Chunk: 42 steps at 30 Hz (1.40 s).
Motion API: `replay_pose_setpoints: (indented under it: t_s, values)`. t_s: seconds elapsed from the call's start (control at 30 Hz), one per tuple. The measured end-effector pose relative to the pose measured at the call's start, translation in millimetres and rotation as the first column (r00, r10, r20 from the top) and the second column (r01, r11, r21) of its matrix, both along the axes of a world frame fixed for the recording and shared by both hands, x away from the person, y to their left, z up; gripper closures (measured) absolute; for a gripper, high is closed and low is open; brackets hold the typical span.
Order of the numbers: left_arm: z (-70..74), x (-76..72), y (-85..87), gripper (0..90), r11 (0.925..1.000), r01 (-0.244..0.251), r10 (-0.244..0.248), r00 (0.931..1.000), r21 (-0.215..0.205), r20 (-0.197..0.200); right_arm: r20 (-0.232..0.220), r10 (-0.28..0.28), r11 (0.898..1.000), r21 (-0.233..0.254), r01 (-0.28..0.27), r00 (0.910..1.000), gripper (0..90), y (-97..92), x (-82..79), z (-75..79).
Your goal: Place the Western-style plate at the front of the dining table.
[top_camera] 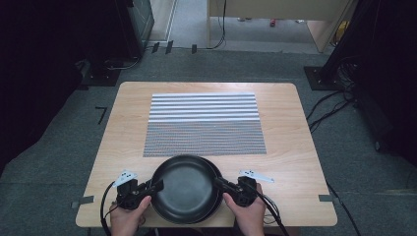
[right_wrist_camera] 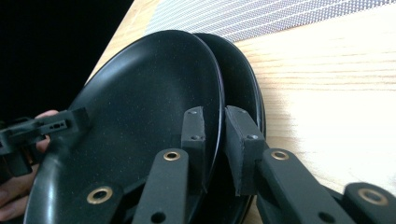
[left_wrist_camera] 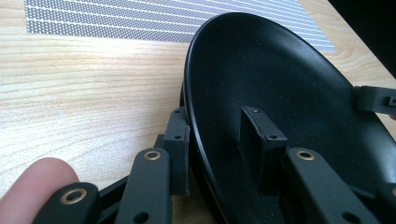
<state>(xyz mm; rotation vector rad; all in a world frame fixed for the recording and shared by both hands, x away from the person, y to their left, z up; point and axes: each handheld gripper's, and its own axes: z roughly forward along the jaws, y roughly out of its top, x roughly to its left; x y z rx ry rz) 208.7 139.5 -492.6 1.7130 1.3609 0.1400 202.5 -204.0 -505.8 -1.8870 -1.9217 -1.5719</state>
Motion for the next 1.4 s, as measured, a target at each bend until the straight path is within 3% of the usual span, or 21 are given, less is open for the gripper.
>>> replay_pose_setpoints:
  t_s: [0.2, 0.43, 0.6, 0.67, 0.77, 0.93, 1.13, 1.4]
  values:
    - [1.2, -1.5, 0.2, 67.7, 1.0, 0.002, -0.002, 1.0, -0.006, 0.009, 0.021, -0.021, 1.0, 0.0, 0.021, 0.9995, 76.7, 2.1, -1.2, -1.4]
    - [2.8, -3.0, -1.0, 67.8, 0.9999, 0.001, -0.002, 0.9997, 0.01, 0.026, -0.008, -0.02, 0.996, 0.092, 0.021, 0.9998, 80.0, -5.7, 1.3, -6.6]
    - [5.7, -5.7, -1.5, 68.7, 0.9996, 0.002, -0.004, 0.9983, 0.029, 0.059, 0.008, -0.012, 0.995, 0.098, 0.011, 0.9999, 81.4, -7.2, 1.3, -8.8]
    - [7.7, -6.7, 0.2, 70.9, 1.0, 0.001, -0.001, 0.9973, -0.005, 0.074, 0.013, -0.014, 0.995, 0.099, 0.012, 0.9998, 81.8, -7.2, 1.5, -9.2]
    - [11.3, -8.6, -0.9, 72.7, 1.0, 0.003, -0.004, 0.9941, 0.006, 0.109, 0.01, -0.019, 0.994, 0.111, 0.017, 0.9998, 82.1, -7.7, 2.2, -10.0]
    - [5.8, -5.6, 0.9, 72.2, 0.9999, 0.0, 0.0, 0.9976, -0.011, 0.069, 0.014, -0.016, 0.993, 0.119, 0.015, 0.9998, 83.0, -8.8, 2.9, -11.2]
    - [9.2, -6.6, 0.8, 72.9, 0.9999, 0.012, -0.011, 0.9952, -0.011, 0.098, 0.004, -0.019, 0.989, 0.149, 0.019, 0.9998, 84.8, -10.9, 3.3, -13.2]
    - [10.2, -7.2, 3.4, 74.9, 0.9986, 0.023, -0.017, 0.9936, -0.048, 0.111, -0.017, -0.025, 0.975, 0.222, 0.028, 0.9996, 86.1, -15.5, 4.6, -18.3]
